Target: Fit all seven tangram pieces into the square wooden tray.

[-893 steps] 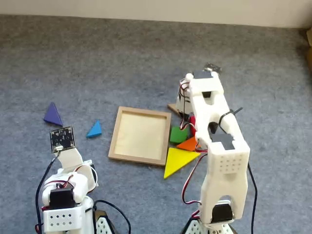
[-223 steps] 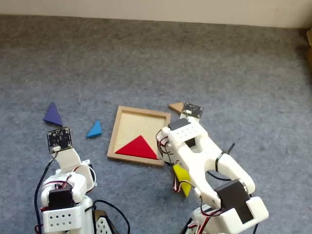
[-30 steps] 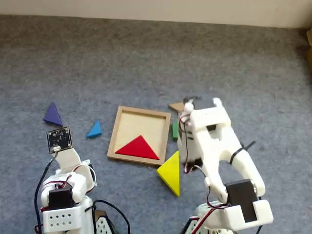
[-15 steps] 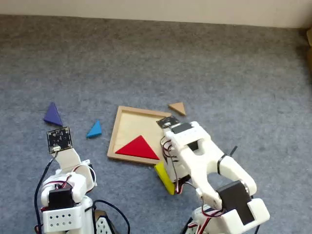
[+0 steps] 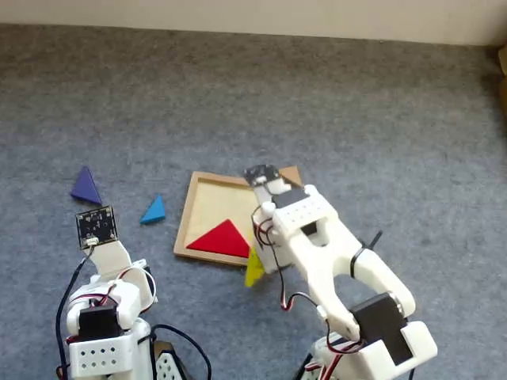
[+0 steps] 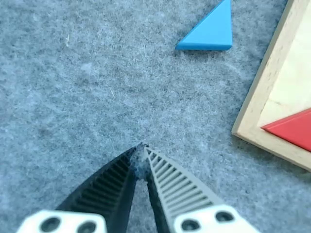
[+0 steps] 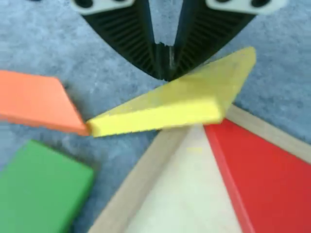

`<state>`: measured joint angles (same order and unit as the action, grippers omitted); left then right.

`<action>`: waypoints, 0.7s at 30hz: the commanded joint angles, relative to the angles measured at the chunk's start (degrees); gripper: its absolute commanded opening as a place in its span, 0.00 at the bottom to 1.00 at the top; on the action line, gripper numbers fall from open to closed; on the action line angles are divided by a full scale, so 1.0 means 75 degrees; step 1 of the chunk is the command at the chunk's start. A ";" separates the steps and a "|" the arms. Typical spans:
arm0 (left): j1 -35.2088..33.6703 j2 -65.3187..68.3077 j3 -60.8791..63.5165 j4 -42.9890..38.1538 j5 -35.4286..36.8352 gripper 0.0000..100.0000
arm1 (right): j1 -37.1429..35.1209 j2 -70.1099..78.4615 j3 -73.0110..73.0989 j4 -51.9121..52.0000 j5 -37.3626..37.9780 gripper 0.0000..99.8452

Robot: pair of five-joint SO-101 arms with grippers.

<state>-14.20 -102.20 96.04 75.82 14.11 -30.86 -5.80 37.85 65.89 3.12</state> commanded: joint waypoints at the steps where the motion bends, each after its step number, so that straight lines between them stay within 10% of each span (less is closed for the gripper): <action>1: -0.0100 -0.0275 0.0147 0.0000 0.0059 0.01 | -0.0100 -0.0182 -0.0955 0.0064 -0.0422 0.00; 21: -0.0111 -0.0287 0.0147 0.0012 0.0059 0.01 | -0.0404 0.0018 -0.1412 -0.1166 -0.0633 0.00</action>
<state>-14.20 -102.20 96.04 75.82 14.11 -32.26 -5.71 27.30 60.97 -0.92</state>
